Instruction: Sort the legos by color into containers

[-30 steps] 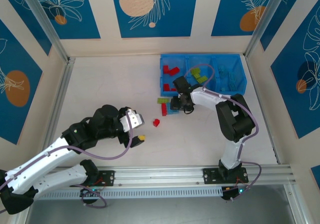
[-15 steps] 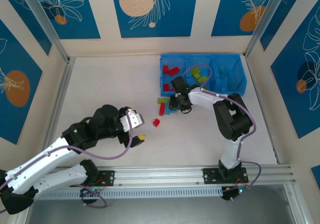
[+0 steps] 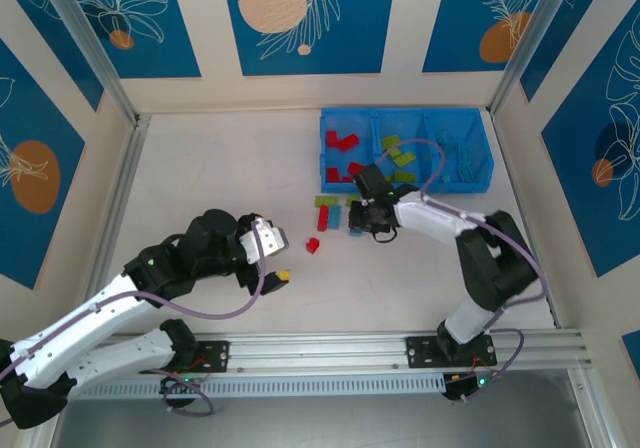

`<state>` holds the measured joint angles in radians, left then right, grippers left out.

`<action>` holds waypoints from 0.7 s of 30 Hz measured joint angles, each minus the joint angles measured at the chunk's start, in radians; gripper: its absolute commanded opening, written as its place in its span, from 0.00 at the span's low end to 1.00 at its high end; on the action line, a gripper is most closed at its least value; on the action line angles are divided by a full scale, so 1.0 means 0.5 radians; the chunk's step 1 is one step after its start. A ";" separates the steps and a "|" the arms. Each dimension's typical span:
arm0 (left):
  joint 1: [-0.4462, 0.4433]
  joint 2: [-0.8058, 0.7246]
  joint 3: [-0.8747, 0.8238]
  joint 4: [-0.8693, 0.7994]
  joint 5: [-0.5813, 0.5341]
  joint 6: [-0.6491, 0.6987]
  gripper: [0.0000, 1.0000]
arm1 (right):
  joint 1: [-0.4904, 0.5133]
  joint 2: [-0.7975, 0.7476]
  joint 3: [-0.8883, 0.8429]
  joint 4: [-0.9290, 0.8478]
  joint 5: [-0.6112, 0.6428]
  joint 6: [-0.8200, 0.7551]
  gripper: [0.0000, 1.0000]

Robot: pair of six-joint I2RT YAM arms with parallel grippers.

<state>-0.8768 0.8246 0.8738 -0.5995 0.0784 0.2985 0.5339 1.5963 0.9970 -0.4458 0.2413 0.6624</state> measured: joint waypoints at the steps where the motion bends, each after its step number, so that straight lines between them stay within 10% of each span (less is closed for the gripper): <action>1: 0.000 0.001 0.000 0.001 0.001 0.000 1.00 | -0.008 -0.079 -0.021 -0.008 0.011 0.014 0.16; 10: 0.005 0.008 0.000 0.001 0.002 0.000 1.00 | -0.585 -0.645 -0.033 -0.040 0.001 0.030 0.16; 17: 0.009 0.008 0.000 0.001 0.001 0.000 1.00 | -1.316 -0.257 0.480 -0.033 -0.090 -0.047 0.16; 21: 0.011 0.008 0.000 0.000 0.001 0.000 1.00 | -1.506 0.166 0.846 -0.075 -0.133 -0.063 0.55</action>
<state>-0.8711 0.8288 0.8738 -0.5995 0.0788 0.2985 -0.2192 1.6791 1.4200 -0.4831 0.1749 0.6308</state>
